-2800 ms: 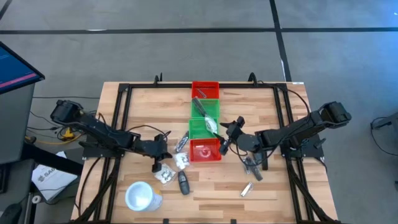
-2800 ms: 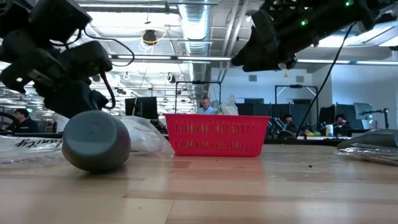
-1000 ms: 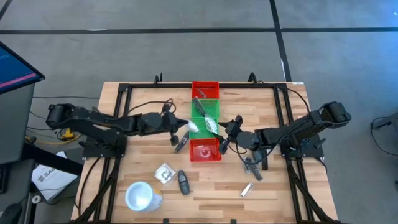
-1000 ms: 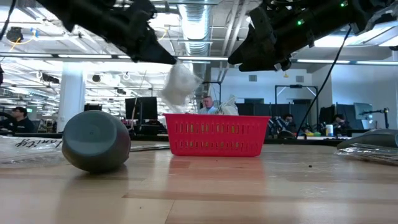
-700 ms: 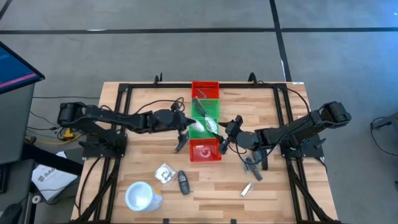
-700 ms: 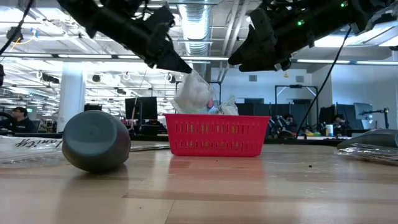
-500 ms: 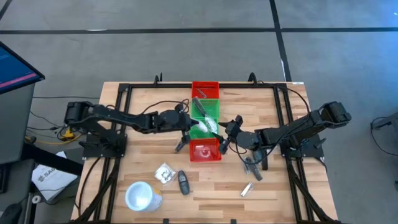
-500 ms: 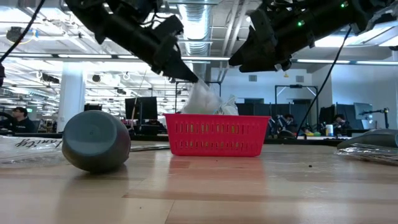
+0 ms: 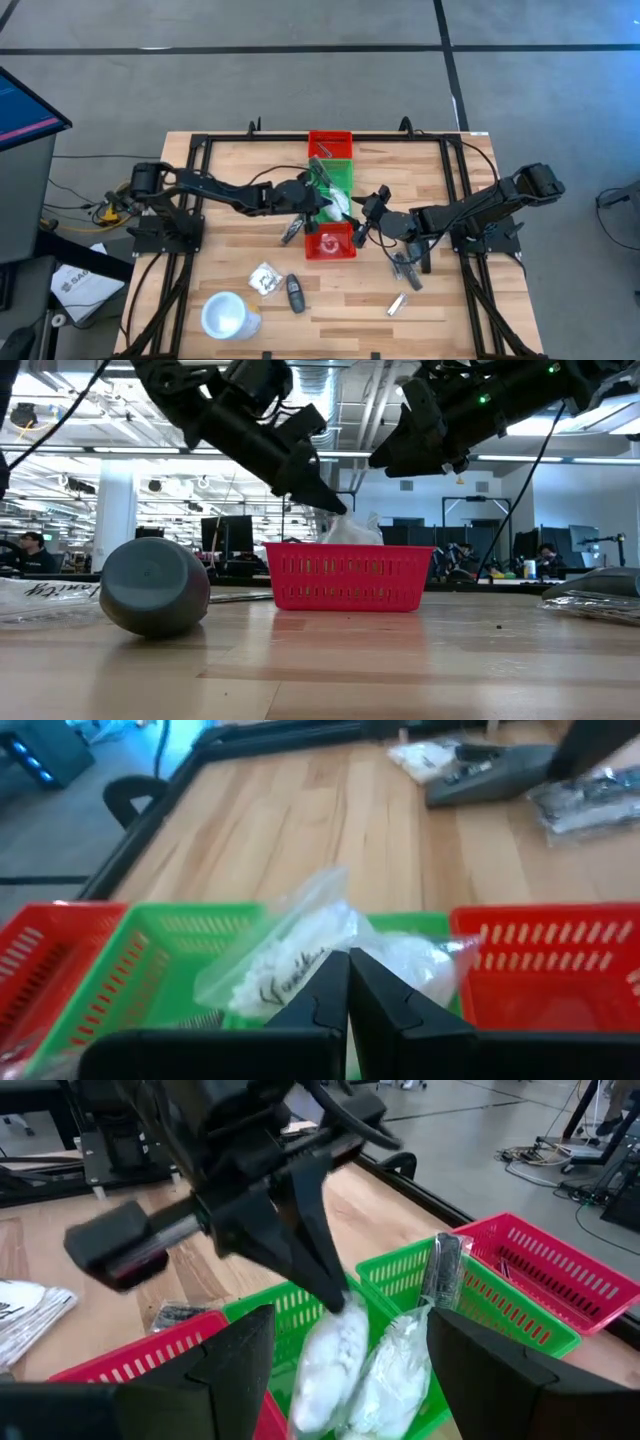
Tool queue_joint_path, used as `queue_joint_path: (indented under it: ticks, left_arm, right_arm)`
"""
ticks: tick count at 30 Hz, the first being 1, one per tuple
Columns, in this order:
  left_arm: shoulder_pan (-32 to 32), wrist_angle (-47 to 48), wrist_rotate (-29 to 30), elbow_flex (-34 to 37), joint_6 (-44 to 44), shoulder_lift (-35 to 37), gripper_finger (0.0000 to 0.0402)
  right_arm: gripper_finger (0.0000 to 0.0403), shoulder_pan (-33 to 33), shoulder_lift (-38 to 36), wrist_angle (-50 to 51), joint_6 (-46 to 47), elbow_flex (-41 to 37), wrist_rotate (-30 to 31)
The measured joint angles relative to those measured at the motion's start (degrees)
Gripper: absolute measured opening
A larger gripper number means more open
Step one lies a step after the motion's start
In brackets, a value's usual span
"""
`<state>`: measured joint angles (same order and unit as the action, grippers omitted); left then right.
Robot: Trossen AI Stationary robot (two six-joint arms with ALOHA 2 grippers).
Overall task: Pick & Place Travel size toiletries
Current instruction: Put the white cotton pack into the bottom green bin, then put the black comb into the top green bin
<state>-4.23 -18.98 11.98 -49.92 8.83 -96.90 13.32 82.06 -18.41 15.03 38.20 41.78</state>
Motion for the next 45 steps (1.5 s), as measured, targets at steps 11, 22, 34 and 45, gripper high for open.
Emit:
queue_joint_path:
  ticks: [11, 22, 34, 45]
  left_arm:
    - [-0.04, -1.25, 0.19, -1.21, 0.93, -4.48, 0.0003]
    - [-0.04, -2.82, 4.12, -1.23, 1.26, 0.26, 0.0076]
    - [2.22, 1.21, 4.25, -0.77, -1.70, 3.72, 0.0128]
    - [9.07, 1.71, 4.23, 7.18, -7.92, 15.28, 0.0129]
  right_arm:
    - [0.0249, 0.00, 0.00, 0.24, 0.00, 0.00, 0.00]
    - [0.0249, 0.00, 0.00, 0.39, 0.00, 0.00, 0.00]
    - [0.0249, 1.87, -1.28, 7.40, 6.98, 0.07, 0.98]
    - [0.0248, 4.10, -8.89, 39.22, 35.38, 2.82, -4.83]
